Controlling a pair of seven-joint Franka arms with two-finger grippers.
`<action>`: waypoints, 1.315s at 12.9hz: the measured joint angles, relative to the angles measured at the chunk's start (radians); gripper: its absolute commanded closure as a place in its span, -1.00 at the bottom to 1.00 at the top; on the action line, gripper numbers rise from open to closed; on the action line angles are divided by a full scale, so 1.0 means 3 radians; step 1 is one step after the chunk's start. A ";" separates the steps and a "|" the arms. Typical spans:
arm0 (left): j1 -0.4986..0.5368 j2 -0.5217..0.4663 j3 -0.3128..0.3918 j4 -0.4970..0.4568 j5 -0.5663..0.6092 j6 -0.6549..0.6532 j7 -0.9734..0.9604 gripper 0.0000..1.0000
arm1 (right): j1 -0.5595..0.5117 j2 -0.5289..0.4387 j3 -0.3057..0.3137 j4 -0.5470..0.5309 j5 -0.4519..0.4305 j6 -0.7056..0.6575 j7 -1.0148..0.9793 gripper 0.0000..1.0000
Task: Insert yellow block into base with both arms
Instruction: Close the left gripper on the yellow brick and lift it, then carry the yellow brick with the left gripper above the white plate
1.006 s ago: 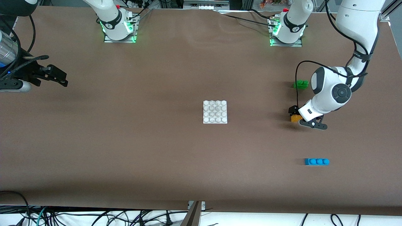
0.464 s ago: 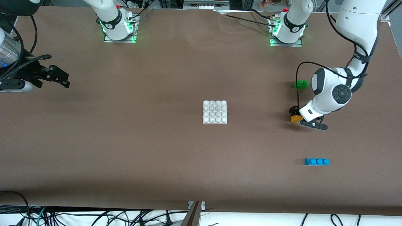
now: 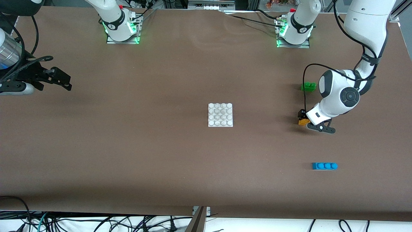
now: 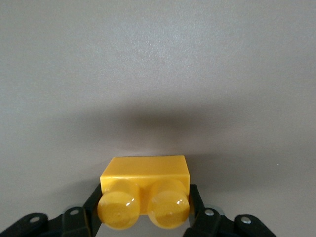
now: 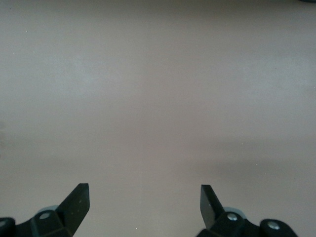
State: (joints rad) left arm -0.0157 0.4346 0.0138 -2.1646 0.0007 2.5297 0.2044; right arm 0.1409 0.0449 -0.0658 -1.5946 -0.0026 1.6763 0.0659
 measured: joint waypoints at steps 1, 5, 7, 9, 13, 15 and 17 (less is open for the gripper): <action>0.0000 0.0000 0.0000 0.0000 0.0000 0.0000 -0.0001 0.39 | 0.0000 0.0000 0.0001 0.0000 0.0000 0.0000 0.0000 -0.98; 0.0000 -0.0013 -0.0001 0.0035 0.0000 -0.0048 -0.0002 0.38 | 0.0000 0.0000 0.0001 0.0000 0.0000 0.0000 0.0003 -0.98; -0.0005 -0.0087 -0.0034 0.0105 0.0000 -0.0130 -0.0002 0.38 | -0.0001 0.0000 0.0001 0.0000 0.0000 0.0000 0.0004 -0.98; -0.0032 -0.0225 -0.0163 0.0139 0.0000 -0.0213 -0.0051 0.38 | -0.0001 0.0000 0.0001 0.0000 0.0000 0.0000 0.0004 -0.98; -0.0092 -0.0348 -0.0610 0.0147 -0.0001 -0.0271 -0.0620 0.38 | -0.0003 0.0000 0.0001 0.0000 0.0000 0.0000 0.0004 -0.98; -0.0207 -0.0348 -0.0794 0.0173 -0.0001 -0.0271 -0.0964 0.37 | -0.0003 0.0000 0.0002 0.0000 0.0000 0.0000 0.0004 -0.98; -0.0295 -0.0354 -0.0957 0.0215 -0.0001 -0.0278 -0.1248 0.37 | -0.0003 0.0000 0.0002 0.0000 0.0000 0.0000 0.0004 -0.98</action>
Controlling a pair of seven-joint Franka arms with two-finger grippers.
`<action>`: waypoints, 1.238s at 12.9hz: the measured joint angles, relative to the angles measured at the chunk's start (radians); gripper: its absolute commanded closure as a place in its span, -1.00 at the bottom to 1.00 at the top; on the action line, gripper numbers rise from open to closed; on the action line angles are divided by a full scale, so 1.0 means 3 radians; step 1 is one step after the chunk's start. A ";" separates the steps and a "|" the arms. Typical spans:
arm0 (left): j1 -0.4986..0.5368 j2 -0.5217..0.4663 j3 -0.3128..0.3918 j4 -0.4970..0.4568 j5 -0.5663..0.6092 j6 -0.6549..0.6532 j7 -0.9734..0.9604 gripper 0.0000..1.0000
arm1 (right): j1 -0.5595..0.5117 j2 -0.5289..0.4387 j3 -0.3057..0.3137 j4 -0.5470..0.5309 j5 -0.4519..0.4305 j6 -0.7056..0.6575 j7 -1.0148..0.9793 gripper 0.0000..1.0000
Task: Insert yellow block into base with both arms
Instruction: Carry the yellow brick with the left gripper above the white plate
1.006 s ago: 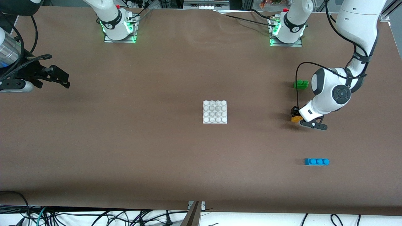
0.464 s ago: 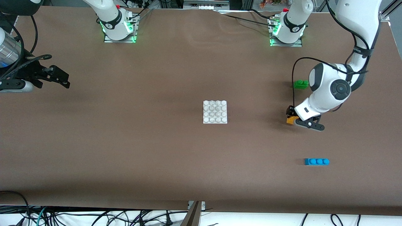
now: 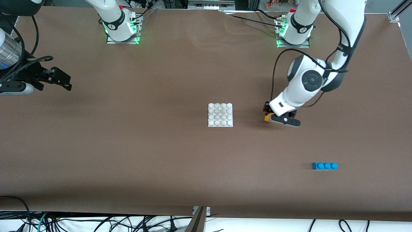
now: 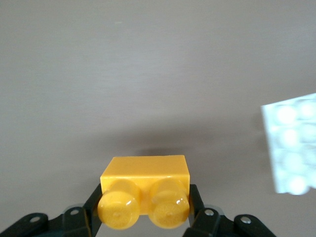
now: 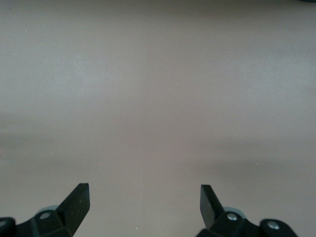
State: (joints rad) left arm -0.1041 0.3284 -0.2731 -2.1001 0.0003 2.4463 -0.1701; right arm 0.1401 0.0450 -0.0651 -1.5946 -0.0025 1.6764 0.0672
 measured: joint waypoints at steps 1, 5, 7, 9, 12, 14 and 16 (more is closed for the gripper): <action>-0.0052 -0.0004 -0.0060 0.0020 0.0000 -0.0006 -0.0143 0.37 | 0.0000 0.0000 0.0000 0.0000 0.0000 0.0000 0.0000 -0.98; -0.0459 -0.0011 -0.0107 0.0117 0.0000 -0.0034 -0.0815 0.37 | -0.0001 0.0000 0.0001 0.0000 0.0000 0.0000 0.0000 -0.98; -0.0604 -0.0006 -0.0108 0.0146 0.0000 -0.0037 -0.1006 0.37 | -0.0001 0.0000 0.0001 0.0000 0.0000 0.0000 0.0000 -0.98; -0.0711 0.0026 -0.0106 0.0251 0.0000 -0.0040 -0.1140 0.37 | -0.0001 0.0000 0.0001 0.0000 0.0000 0.0000 0.0000 -0.98; -0.0901 0.0205 -0.0102 0.0428 0.0000 -0.0046 -0.1273 0.37 | -0.0002 0.0000 0.0001 0.0000 0.0000 0.0000 0.0000 -0.98; -0.0975 0.0343 -0.0097 0.0530 0.0000 -0.0046 -0.1312 0.37 | -0.0002 0.0000 0.0001 0.0000 0.0000 0.0000 0.0000 -0.98; -0.1023 0.0476 -0.0095 0.0630 0.0115 -0.0046 -0.1399 0.37 | -0.0002 0.0001 0.0001 0.0000 0.0000 0.0000 0.0001 -0.98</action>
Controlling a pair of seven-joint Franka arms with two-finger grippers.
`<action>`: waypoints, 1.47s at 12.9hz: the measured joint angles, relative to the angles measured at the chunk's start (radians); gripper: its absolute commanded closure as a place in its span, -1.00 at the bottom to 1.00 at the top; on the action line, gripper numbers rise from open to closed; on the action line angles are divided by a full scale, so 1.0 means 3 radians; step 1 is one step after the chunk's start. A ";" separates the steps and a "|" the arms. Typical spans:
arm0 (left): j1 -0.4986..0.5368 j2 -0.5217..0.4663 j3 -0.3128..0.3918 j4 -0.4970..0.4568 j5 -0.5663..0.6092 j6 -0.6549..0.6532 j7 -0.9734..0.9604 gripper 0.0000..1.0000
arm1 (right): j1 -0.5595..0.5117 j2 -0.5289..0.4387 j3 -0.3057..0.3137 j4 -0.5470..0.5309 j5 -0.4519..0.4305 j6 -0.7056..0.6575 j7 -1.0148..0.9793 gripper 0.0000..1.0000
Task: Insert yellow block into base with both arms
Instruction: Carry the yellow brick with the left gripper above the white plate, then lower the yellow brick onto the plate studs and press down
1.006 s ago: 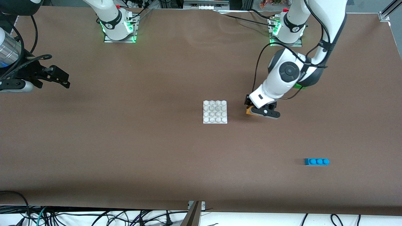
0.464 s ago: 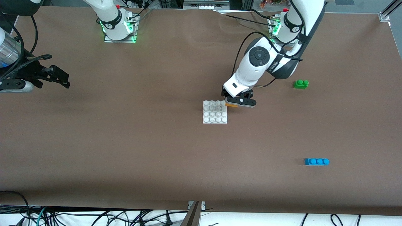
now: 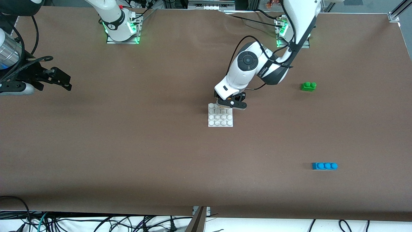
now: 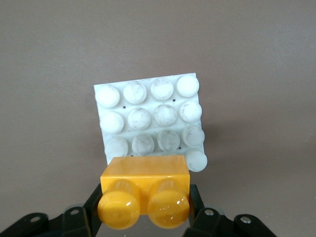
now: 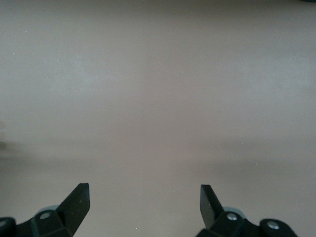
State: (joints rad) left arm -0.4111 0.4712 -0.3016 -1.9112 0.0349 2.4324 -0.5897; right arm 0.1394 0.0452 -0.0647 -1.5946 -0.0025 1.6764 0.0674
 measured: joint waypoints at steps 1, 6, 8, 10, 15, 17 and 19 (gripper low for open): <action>-0.0008 0.0059 0.0000 0.0049 0.0162 0.0000 -0.0095 0.37 | 0.0000 0.0000 0.0000 0.0000 0.0000 0.0000 0.0000 -0.98; -0.0081 0.0297 0.0001 0.0226 0.0404 0.0000 -0.0367 0.37 | -0.0001 0.0000 0.0000 0.0000 0.0000 0.0000 0.0000 -0.98; -0.0102 0.0348 0.0003 0.0243 0.0404 0.0000 -0.0427 0.37 | -0.0001 0.0000 0.0000 0.0000 0.0000 0.0000 0.0000 -0.98; -0.0104 0.0377 0.0008 0.0245 0.0404 0.0000 -0.0494 0.37 | -0.0001 0.0000 0.0000 0.0000 0.0000 0.0000 0.0000 -0.98; -0.0105 0.0432 0.0035 0.0296 0.0404 0.0000 -0.0529 0.37 | -0.0001 0.0000 0.0000 0.0000 0.0000 0.0000 0.0000 -0.98; -0.0121 0.0445 0.0036 0.0311 0.0404 0.0000 -0.0575 0.37 | -0.0001 0.0001 0.0000 0.0000 0.0000 0.0000 0.0000 -0.98; -0.0153 0.0470 0.0036 0.0341 0.0404 0.0000 -0.0623 0.37 | -0.0001 0.0001 0.0000 0.0000 0.0000 0.0000 0.0000 -0.98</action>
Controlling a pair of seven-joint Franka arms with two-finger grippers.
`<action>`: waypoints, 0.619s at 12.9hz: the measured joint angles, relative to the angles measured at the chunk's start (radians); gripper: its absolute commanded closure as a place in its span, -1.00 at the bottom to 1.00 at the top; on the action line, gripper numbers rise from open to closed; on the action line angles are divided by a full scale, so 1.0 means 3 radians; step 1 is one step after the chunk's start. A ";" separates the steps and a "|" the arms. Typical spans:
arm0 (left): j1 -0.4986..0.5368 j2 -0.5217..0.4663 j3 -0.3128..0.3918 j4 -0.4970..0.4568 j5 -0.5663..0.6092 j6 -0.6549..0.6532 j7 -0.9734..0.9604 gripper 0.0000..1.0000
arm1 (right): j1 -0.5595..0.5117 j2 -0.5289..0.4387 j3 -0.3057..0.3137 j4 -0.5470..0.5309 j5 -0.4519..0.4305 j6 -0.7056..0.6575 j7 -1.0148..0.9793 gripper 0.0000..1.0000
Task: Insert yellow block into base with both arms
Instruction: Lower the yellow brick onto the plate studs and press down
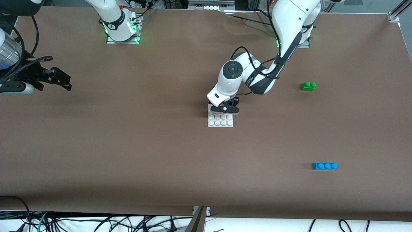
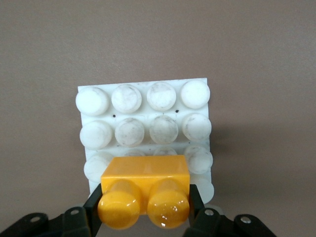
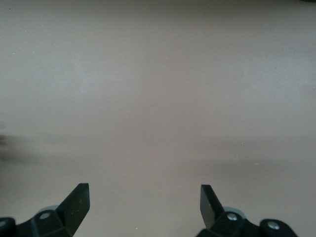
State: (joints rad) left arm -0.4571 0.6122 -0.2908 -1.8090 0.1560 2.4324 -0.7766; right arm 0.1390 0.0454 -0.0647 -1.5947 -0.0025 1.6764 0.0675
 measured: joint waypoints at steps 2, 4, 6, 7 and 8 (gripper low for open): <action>-0.0022 0.0031 0.0000 0.0028 0.0000 0.0000 -0.0040 0.36 | -0.0001 0.0000 0.0000 0.0000 0.0000 0.0000 0.0000 -0.98; -0.0034 0.0044 0.0002 0.0046 0.0001 0.0000 -0.0056 0.36 | -0.0002 0.0001 0.0000 0.0000 0.0000 0.0000 0.0000 -0.98; -0.0035 0.0045 0.0013 0.0049 0.0001 0.0000 -0.0060 0.36 | -0.0003 0.0001 0.0000 0.0000 0.0000 0.0000 0.0000 -0.98; -0.0036 0.0045 0.0024 0.0049 0.0002 0.0000 -0.0062 0.36 | -0.0003 0.0001 0.0000 0.0000 0.0000 0.0000 0.0000 -0.98; -0.0036 0.0045 0.0042 0.0052 0.0002 0.0000 -0.0063 0.35 | -0.0003 0.0001 0.0000 0.0000 0.0000 0.0000 0.0000 -0.98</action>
State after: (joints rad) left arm -0.4680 0.6257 -0.2782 -1.7935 0.1567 2.4324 -0.7954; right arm 0.1380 0.0457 -0.0647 -1.5946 -0.0025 1.6763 0.0676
